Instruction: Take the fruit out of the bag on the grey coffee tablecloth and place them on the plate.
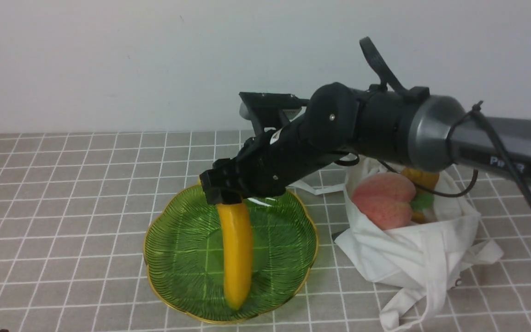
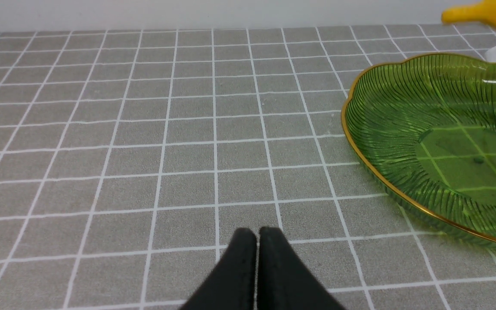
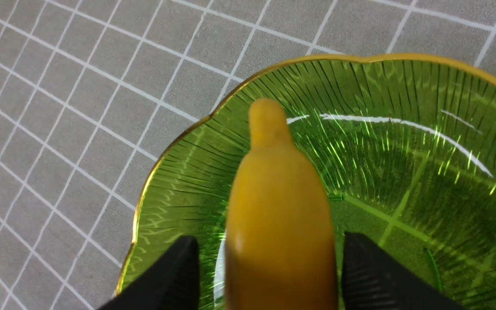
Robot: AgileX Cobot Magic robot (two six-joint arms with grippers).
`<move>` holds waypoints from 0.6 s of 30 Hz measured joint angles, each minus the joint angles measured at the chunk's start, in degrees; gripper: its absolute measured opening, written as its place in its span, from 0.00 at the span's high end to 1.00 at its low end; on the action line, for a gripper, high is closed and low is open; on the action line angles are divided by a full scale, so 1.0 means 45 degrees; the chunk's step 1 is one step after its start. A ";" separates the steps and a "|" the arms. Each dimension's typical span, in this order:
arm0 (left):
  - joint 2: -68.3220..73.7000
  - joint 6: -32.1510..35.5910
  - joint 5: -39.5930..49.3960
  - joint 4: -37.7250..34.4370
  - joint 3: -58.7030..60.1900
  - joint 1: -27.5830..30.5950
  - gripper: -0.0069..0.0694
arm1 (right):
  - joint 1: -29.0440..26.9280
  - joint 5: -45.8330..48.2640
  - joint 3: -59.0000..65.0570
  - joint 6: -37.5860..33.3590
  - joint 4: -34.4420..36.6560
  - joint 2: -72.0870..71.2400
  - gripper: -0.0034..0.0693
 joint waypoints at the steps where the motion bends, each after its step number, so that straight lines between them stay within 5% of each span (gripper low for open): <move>1: 0.0000 0.0000 0.0000 0.0000 0.0000 0.0000 0.92 | 0.0000 -0.0013 0.0000 0.0000 -0.0095 -0.0013 0.28; 6: 0.0000 0.0000 0.0000 0.0000 0.0000 0.0000 0.92 | 0.0000 0.0384 -0.0038 0.0000 -0.0691 -0.0054 0.13; 11: 0.0000 0.0000 0.0000 0.0000 0.0000 0.0000 0.92 | 0.0000 0.2280 -0.0942 0.0074 -0.2447 -0.0559 0.13; 16: 0.0000 0.0000 0.0000 0.0000 0.0000 0.0000 0.92 | 0.0010 0.6280 -0.3530 0.2033 -0.6552 -0.2629 0.37; 18: 0.0000 0.0000 0.0000 0.0000 0.0000 0.0000 0.92 | 0.0010 0.6890 -0.3960 0.2335 -0.7084 -0.3008 0.43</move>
